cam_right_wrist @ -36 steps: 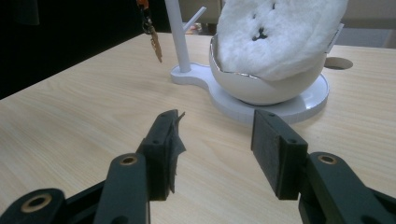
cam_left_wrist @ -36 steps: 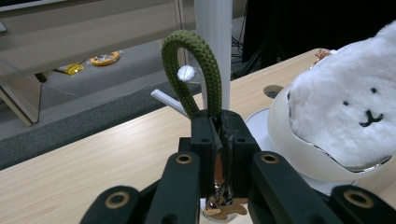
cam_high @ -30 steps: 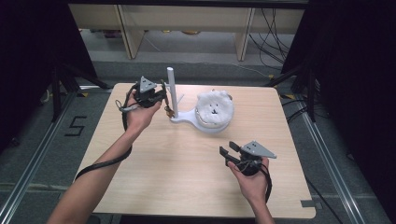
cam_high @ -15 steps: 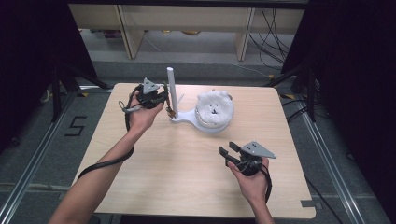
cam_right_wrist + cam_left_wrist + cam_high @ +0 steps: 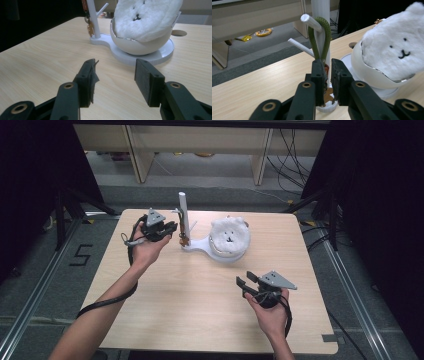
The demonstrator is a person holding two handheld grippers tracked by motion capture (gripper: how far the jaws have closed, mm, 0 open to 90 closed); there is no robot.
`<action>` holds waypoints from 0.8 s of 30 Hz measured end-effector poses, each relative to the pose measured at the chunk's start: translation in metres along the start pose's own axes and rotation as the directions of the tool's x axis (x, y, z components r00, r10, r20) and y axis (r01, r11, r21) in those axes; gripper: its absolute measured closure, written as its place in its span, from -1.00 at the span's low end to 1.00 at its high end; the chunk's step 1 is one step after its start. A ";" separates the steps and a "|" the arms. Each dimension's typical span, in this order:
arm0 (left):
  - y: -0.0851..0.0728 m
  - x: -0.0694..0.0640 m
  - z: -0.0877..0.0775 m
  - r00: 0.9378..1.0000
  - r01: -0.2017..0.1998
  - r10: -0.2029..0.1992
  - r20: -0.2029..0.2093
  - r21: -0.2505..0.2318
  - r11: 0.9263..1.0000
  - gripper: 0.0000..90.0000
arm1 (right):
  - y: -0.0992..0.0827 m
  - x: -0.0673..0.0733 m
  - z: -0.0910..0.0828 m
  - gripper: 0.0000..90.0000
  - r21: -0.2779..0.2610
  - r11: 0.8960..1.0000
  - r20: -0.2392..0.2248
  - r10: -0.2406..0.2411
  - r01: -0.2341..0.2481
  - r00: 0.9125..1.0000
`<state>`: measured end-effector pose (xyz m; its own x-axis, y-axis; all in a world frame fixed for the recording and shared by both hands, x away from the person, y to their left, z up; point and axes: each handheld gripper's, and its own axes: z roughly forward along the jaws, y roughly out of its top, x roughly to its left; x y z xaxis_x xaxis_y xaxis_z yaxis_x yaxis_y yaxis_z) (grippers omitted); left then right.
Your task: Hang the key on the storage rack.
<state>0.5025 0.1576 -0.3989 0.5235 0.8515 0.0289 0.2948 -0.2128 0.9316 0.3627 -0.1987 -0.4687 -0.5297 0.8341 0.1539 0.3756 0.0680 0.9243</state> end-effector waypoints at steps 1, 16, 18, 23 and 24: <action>-0.002 0.000 -0.003 1.000 0.001 -0.001 0.005 -0.004 1.000 0.73 | 0.001 0.000 -0.001 0.16 0.010 1.000 0.000 0.007 -0.007 1.000; -0.091 0.011 -0.083 0.997 0.083 -0.083 -0.003 -0.066 0.994 0.09 | -0.005 -0.018 -0.007 0.14 0.007 1.000 0.059 0.016 -0.016 0.998; -0.104 0.013 -0.091 0.995 0.100 -0.101 -0.015 -0.064 0.993 0.06 | -0.006 -0.019 -0.008 0.13 0.013 1.000 0.061 0.026 -0.026 0.998; -0.128 0.017 -0.107 0.992 0.115 -0.118 -0.038 -0.074 0.991 -0.03 | -0.008 -0.020 -0.008 0.13 0.030 0.998 0.080 0.050 -0.052 0.996; -0.135 0.017 -0.110 0.991 0.120 -0.123 -0.048 -0.066 0.991 -0.04 | -0.009 -0.019 -0.008 0.13 0.029 0.998 0.086 0.058 -0.061 0.995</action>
<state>0.3838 0.2534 -0.4842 0.4444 0.8932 -0.0685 0.3019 -0.0773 0.9502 0.3635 -0.2201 -0.4770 -0.4401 0.8804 0.1768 0.4293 0.0334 0.9025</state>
